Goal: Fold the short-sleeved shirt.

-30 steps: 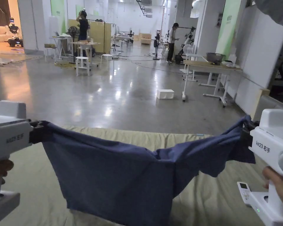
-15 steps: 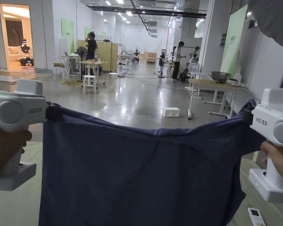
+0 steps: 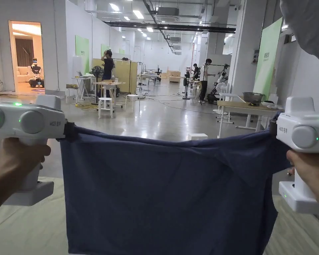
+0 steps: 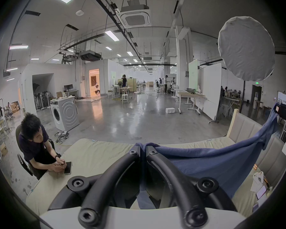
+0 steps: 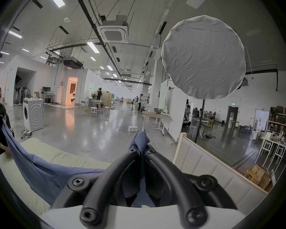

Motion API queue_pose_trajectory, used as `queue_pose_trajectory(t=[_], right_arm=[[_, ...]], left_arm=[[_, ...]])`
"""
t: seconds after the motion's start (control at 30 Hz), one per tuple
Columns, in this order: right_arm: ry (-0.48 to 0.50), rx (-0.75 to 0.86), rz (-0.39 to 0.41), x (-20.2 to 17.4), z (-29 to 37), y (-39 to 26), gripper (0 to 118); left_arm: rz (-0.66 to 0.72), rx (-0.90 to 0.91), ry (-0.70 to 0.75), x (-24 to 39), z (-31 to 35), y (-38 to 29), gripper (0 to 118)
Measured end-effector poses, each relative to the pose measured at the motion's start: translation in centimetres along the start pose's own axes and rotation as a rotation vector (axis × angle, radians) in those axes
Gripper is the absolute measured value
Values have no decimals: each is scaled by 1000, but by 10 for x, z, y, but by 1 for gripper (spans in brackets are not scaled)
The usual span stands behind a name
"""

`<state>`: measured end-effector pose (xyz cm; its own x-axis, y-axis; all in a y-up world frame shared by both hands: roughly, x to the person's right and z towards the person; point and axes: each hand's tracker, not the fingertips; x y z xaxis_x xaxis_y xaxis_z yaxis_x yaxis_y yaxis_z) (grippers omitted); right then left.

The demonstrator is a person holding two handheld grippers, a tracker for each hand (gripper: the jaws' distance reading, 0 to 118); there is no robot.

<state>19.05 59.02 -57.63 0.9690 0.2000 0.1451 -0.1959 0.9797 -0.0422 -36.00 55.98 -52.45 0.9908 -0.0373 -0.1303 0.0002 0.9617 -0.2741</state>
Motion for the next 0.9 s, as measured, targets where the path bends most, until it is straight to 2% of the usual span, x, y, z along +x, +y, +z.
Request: queue_pose_trajectory(t=[0.07,0.1,0.13,0.17,0.2,0.43,0.7,0.9], right_arm=[[-10,15,-1,-2,-8,11,4],[-39,30,49,-6,-12,19,4],[-49,102,145,-9,-14,30,4],[-35,56,91,-11,-16,29,4],[-46,94,139,-12,-19,35,4],[-30,80,80,-12,-24,21,4],[2,-16,63,-11,15,-73,4],[46,-77,68,-5,74,-146,4]], left_arm=[[-1,10,5,1,-6,11,6],[2,17,7,0,-10,17,6],[4,22,9,0,-13,24,6],[-6,28,19,1,-15,29,6],[-15,32,24,2,-18,35,6],[-18,54,24,1,-18,32,6],[-13,-13,-25,-5,-5,-57,6],[18,-75,-59,-15,39,-139,6]])
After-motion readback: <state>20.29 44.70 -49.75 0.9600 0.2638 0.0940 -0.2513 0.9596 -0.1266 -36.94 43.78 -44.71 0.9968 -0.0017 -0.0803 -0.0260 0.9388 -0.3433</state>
